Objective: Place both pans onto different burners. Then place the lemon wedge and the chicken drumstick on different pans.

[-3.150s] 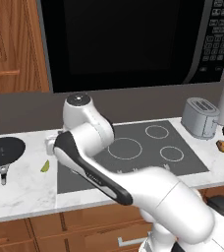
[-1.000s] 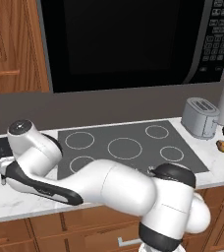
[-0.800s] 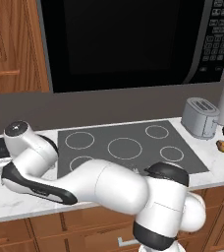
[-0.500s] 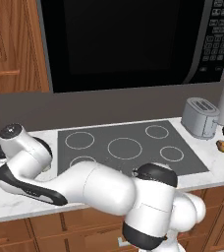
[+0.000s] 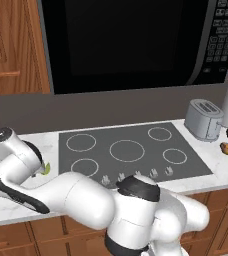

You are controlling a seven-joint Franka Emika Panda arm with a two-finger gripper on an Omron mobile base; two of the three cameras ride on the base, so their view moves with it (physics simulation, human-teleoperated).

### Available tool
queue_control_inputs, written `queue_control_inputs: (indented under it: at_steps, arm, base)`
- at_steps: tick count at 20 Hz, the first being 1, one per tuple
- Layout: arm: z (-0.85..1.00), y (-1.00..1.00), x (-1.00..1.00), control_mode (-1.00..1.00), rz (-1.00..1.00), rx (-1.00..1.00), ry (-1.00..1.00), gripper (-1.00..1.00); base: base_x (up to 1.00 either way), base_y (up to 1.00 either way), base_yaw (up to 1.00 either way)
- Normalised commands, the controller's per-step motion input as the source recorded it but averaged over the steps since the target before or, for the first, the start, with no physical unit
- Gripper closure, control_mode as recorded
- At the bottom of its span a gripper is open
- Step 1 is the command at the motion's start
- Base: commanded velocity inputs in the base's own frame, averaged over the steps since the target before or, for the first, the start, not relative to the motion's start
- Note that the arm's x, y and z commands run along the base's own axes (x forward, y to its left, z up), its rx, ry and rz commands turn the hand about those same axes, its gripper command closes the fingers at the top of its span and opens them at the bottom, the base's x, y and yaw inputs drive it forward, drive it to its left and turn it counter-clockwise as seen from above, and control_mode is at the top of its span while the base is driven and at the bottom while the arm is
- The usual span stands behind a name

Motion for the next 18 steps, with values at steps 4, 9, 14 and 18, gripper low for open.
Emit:
queue_control_inputs:
  at_steps: [4, 9, 14, 18]
  arm:
    - [-0.15, 0.15, 0.16, -1.0, -0.03, 0.0, 0.0, -1.0]
    - [-0.21, 0.14, 0.19, -1.0, -0.04, -0.02, 0.0, -1.0]
    - [-0.24, 0.13, 0.24, -1.0, -0.04, -0.02, 0.0, -1.0]
    - [-0.21, 0.14, 0.25, -1.0, -0.04, -0.01, 0.0, -1.0]
  base:
    - [0.0, 0.0, 0.0]
    - [0.0, 0.0, 0.0]
    - [0.0, 0.0, 0.0]
    - [0.0, 0.0, 0.0]
